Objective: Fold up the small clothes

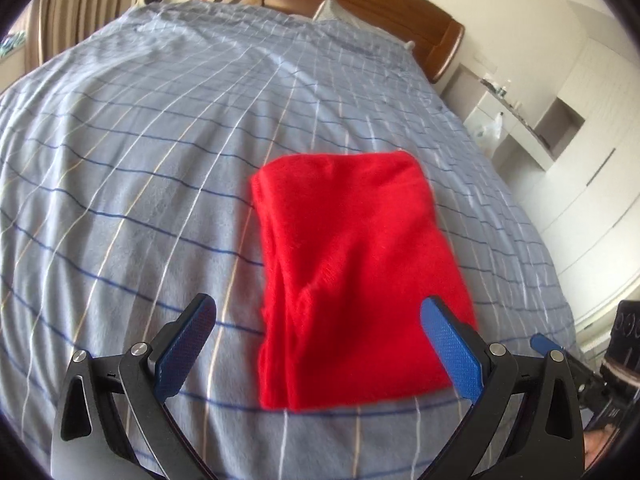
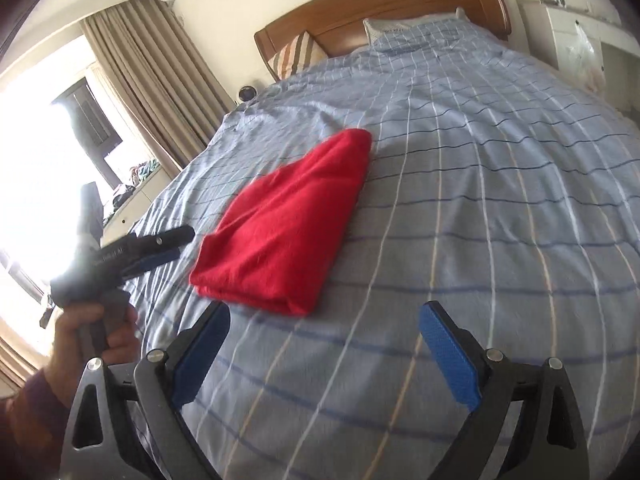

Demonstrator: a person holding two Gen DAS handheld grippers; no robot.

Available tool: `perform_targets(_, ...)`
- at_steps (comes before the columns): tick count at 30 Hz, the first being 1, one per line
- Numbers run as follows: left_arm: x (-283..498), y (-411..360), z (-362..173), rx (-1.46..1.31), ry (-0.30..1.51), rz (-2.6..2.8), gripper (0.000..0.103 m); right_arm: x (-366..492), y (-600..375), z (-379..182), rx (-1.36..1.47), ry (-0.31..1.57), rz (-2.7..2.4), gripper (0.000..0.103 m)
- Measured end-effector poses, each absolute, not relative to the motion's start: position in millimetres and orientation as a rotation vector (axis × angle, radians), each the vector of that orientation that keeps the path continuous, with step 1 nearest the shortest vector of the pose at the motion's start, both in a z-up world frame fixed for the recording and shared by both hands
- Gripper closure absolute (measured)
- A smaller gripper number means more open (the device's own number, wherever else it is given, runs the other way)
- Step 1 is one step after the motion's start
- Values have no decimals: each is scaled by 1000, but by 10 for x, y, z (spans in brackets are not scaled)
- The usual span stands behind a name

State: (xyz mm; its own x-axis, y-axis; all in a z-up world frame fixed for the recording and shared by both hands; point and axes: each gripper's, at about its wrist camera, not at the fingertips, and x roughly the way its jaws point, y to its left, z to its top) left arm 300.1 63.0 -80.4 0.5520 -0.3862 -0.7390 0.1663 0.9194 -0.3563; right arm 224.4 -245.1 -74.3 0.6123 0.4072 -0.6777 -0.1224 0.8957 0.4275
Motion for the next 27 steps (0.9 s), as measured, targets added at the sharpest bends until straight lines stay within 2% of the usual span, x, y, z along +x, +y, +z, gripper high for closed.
perform_targets(6,3399,714,-1150,-300,1032,-339,1,3388,-2360,-1268,541,1010,414,8)
perform_targets(9,3531,647,-1161,-283,1044,-352,1,3660,-2260,-1474,640,1013,432,8)
perform_targets(10,3557,606,-1167,-274,1053,-359,1,3704,-2208,-1479,623,1003,423,14)
perform_targets(11,3563,561,-1170,-260,1053,-369,1,3737,-2118,-1462,563,1005,409,47)
perform_targets(12,3547,499,-1174,-230,1046,-374,7,3745,-1995,-1426,442,1020,354,67)
perform_targets(13,3521,431,-1168,-198,1038,-393,41,3713,-1867,-1363,318,1001,312,70)
perform_targets(14,3485,378,-1164,-192,1033,-446,63,3659,-1734,-1285,197,966,297,72)
perform_targets(15,3449,349,-1143,-199,1033,-462,76,3584,-1593,-1210,82,929,287,73)
perform_targets(16,3404,339,-1083,-189,1012,-448,81,3495,-1474,-1130,-13,889,281,74)
perform_targets(19,3237,330,-809,-181,948,-459,82,3261,-1397,-824,-88,789,295,75)
perform_targets(25,2860,234,-95,-199,831,-544,81,2970,-1705,-88,-11,674,322,75)
perform_targets(26,2817,202,-23,-199,825,-554,80,2927,-1773,-6,3,667,324,75)
perform_targets(27,2784,163,-1,-202,836,-558,72,2883,-1843,45,22,678,329,75)
